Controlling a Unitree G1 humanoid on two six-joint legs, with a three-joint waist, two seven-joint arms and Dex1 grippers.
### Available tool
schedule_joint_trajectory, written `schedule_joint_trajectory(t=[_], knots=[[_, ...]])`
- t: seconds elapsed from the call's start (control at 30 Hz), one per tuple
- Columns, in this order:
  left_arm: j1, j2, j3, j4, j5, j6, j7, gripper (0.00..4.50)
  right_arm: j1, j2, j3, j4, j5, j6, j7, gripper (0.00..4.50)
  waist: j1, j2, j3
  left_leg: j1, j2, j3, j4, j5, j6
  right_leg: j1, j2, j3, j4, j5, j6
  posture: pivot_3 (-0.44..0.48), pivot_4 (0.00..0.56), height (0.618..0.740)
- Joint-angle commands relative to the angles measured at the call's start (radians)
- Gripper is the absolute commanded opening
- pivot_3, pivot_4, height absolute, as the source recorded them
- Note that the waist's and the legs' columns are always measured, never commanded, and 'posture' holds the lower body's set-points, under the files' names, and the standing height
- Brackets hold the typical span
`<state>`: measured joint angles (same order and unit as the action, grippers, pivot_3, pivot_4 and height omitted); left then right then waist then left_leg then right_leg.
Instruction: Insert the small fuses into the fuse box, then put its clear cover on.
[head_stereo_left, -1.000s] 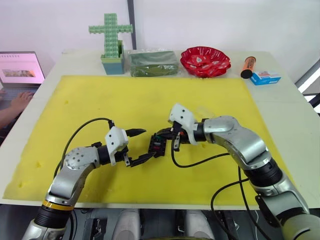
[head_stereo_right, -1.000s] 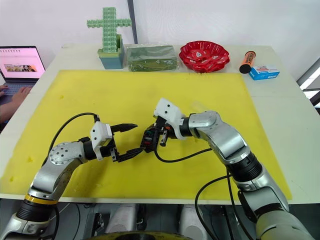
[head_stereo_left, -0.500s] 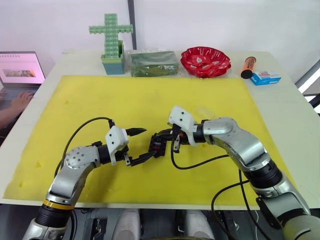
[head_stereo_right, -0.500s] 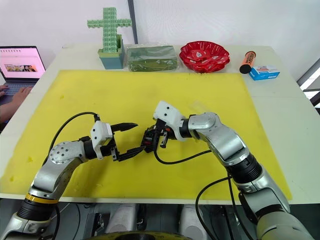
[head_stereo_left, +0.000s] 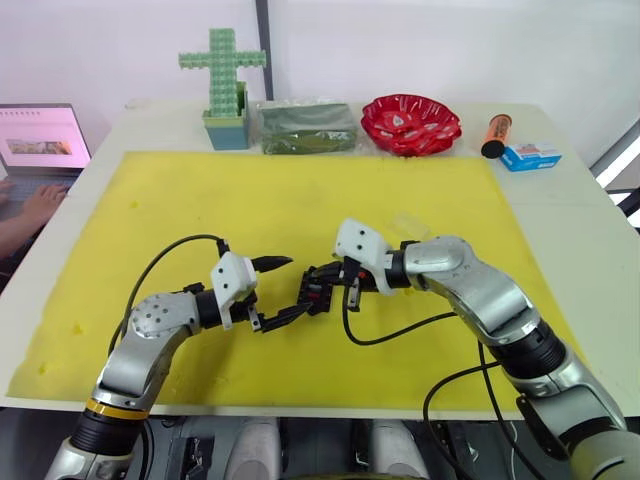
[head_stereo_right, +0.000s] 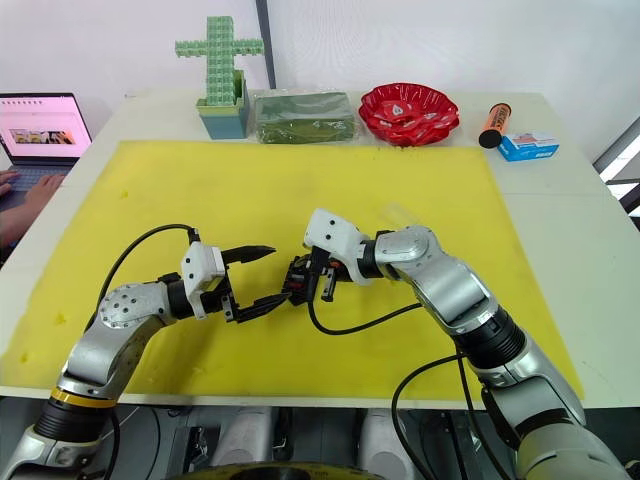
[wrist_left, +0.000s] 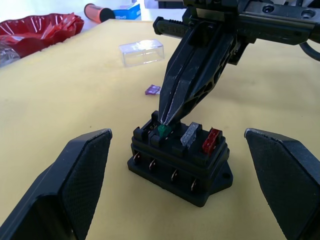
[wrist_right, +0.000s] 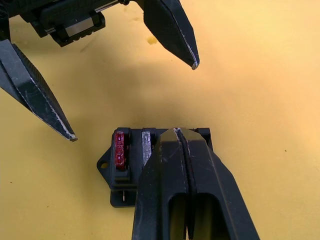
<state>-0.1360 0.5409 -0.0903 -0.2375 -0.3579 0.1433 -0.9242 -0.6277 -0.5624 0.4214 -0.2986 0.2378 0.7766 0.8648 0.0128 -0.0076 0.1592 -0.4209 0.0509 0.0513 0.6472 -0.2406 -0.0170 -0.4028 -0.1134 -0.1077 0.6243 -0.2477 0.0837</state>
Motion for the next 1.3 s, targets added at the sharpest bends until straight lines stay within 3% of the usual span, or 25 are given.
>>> schedule_joint_trajectory(t=[0.03,0.47,0.87,1.3], knots=[[-0.002,0.003,0.016,-0.029,-0.005,-0.007,0.004,4.50,0.025,-0.014,0.036,0.043,-0.036,0.018,0.000,0.01,0.000,0.000,0.000,0.000,0.000,0.000,0.000,0.000,0.000,0.000,0.000,0.000,0.000,0.000,0.000,0.000,0.150,0.740],[0.001,0.006,0.018,-0.033,-0.004,-0.007,0.010,4.50,0.045,0.008,0.065,0.136,-0.035,0.095,0.018,0.01,0.001,0.000,-0.001,0.008,0.000,0.000,-0.001,0.000,0.000,0.006,0.000,0.000,-0.003,0.000,0.000,0.000,0.150,0.740],[0.014,0.009,0.021,-0.044,-0.004,-0.005,0.024,4.50,0.068,0.018,0.082,0.118,-0.039,0.078,0.031,0.01,0.001,0.001,-0.003,0.010,0.000,0.000,-0.002,-0.001,0.000,0.007,-0.001,0.000,-0.006,-0.002,-0.003,0.000,0.150,0.740],[0.000,0.015,0.027,-0.022,-0.008,-0.019,0.005,4.50,0.088,0.106,-0.123,0.055,0.057,-0.069,0.013,0.01,-0.001,0.001,-0.003,0.009,0.000,0.001,-0.004,-0.001,0.000,0.007,-0.001,0.000,-0.006,-0.001,0.000,0.000,0.150,0.740]])
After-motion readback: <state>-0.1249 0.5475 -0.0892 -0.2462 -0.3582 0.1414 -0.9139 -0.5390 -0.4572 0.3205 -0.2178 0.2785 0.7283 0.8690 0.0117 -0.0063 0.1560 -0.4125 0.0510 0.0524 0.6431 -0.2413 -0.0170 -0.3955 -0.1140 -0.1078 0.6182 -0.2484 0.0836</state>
